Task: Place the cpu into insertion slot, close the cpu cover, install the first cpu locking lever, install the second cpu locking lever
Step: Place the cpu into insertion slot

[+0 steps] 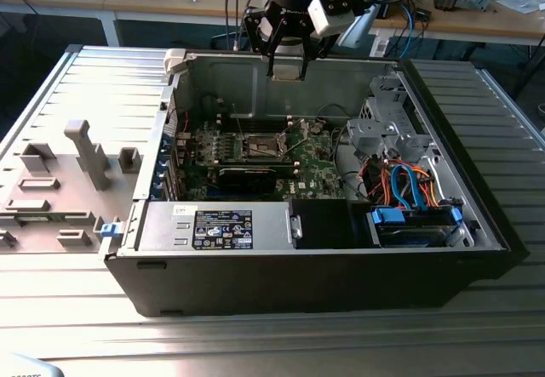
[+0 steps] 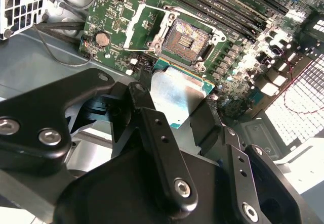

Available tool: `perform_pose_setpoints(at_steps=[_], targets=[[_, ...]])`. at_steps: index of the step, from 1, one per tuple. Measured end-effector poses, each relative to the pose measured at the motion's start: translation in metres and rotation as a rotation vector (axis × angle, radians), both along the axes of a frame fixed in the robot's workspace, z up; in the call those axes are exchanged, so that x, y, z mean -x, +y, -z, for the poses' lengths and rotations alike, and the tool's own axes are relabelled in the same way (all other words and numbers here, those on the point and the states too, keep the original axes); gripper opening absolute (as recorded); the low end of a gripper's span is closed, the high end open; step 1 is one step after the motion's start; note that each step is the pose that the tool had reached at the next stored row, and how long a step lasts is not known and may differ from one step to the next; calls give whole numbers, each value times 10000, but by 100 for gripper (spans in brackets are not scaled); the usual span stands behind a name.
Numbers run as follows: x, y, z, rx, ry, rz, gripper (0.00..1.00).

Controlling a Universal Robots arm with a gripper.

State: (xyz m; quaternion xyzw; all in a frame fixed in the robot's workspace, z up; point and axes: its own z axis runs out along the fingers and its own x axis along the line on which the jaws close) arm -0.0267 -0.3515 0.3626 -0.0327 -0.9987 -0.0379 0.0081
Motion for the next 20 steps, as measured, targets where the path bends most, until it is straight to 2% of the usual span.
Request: perform_pose_setpoints(at_steps=[20], targets=[[0,0,8,-1,0,272,55]])
